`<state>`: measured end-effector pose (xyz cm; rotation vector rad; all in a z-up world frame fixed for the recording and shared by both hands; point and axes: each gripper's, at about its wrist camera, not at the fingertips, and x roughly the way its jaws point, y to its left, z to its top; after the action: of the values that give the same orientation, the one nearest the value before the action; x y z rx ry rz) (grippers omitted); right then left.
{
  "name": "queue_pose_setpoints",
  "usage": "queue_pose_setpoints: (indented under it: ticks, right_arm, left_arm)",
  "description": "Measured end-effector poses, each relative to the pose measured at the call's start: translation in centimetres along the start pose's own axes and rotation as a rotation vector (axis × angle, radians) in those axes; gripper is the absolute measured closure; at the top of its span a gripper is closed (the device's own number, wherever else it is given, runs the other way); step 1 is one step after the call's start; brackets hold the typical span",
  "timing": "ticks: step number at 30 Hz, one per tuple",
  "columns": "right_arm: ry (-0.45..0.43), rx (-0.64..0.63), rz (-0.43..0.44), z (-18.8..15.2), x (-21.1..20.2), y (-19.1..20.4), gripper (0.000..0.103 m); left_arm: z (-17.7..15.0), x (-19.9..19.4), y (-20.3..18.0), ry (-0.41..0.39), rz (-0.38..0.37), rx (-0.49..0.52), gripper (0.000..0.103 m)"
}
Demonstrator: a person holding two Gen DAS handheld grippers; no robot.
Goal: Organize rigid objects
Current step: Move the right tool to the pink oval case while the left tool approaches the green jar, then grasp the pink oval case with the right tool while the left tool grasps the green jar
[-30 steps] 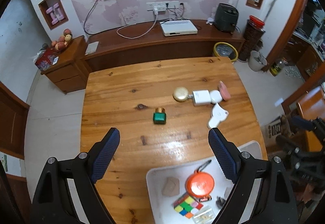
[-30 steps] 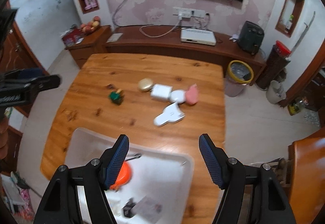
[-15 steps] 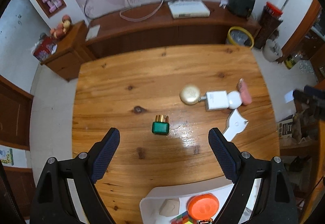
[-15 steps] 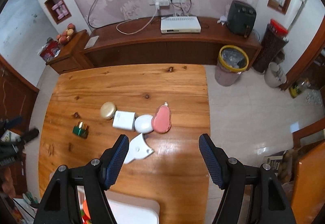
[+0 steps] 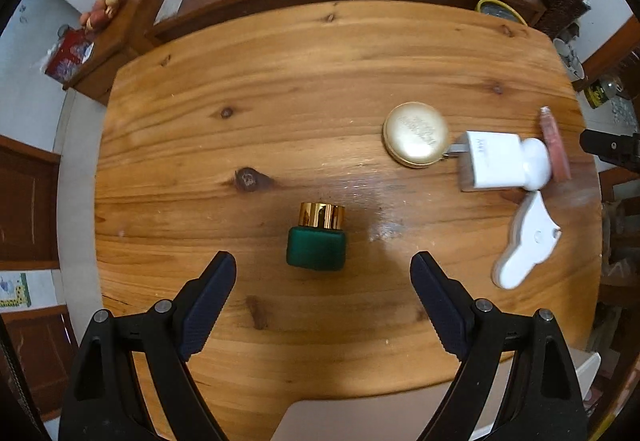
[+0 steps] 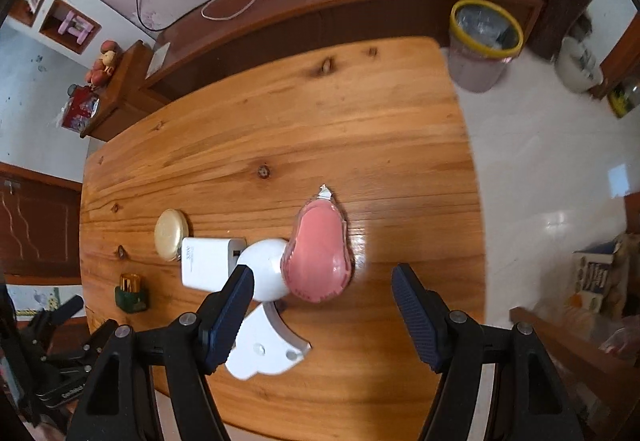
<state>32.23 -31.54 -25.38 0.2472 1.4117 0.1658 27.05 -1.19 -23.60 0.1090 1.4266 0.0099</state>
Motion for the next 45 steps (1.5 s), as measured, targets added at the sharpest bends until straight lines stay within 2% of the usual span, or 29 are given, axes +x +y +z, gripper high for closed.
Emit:
queue_pose_setpoints:
  ticks: [7, 9, 19, 21, 29, 33, 34, 37, 39, 40, 41, 43, 45]
  right_arm:
    - [0.051, 0.019, 0.057, 1.2, 2.4, -0.6, 0.031]
    - [0.060, 0.020, 0.067, 1.3, 2.8, -0.7, 0.037]
    - [0.098, 0.023, 0.075, 1.5, 4.4, -0.9, 0.048]
    - [0.093, 0.027, 0.079, 1.5, 4.3, -1.0, 0.052]
    - [0.088, -0.002, -0.035, 0.4, 3.7, -1.8, 0.053]
    - [0.077, -0.067, -0.157, -0.2, 3.6, -1.1, 0.053]
    - [0.076, -0.085, -0.179, -0.4, 3.7, -1.0, 0.053]
    - [0.073, -0.123, -0.228, -0.9, 4.0, -0.3, 0.053]
    - [0.069, -0.150, -0.265, -1.2, 4.1, 0.4, 0.053]
    - [0.065, -0.166, -0.286, -1.4, 4.3, 0.8, 0.053]
    - [0.062, -0.181, -0.307, -1.5, 4.5, 1.3, 0.053]
    - [0.060, -0.197, -0.332, -2.0, 4.7, 1.8, 0.053]
    - [0.064, -0.188, -0.311, -2.4, 4.7, 2.1, 0.053]
  left_arm:
    - [0.4, 2.1, 0.0, 0.031, 0.005, -0.013, 0.013]
    - [0.5, 2.5, 0.0, 0.039, 0.004, -0.022, 0.013]
    - [0.7, 3.4, -0.2, 0.040, 0.001, -0.050, 0.013]
    - [0.6, 3.6, -0.3, 0.042, 0.003, -0.052, 0.013]
    - [0.5, 4.7, 0.0, 0.061, 0.013, -0.059, 0.013]
    - [0.5, 5.4, 0.0, 0.062, 0.024, -0.067, 0.013]
    - [0.5, 5.5, -0.1, 0.060, 0.029, -0.068, 0.015]
    - [0.5, 6.0, -0.2, 0.063, 0.032, -0.074, 0.028]
    - [0.7, 6.0, 0.1, 0.054, 0.011, -0.092, 0.034]
    - [0.7, 6.0, 0.3, 0.054, -0.004, -0.102, 0.043]
    - [0.9, 6.0, 0.6, 0.052, -0.025, -0.112, 0.056]
    - [1.0, 6.0, 0.9, 0.049, -0.035, -0.116, 0.058]
    - [0.8, 6.0, 0.9, 0.038, -0.028, -0.105, 0.058]
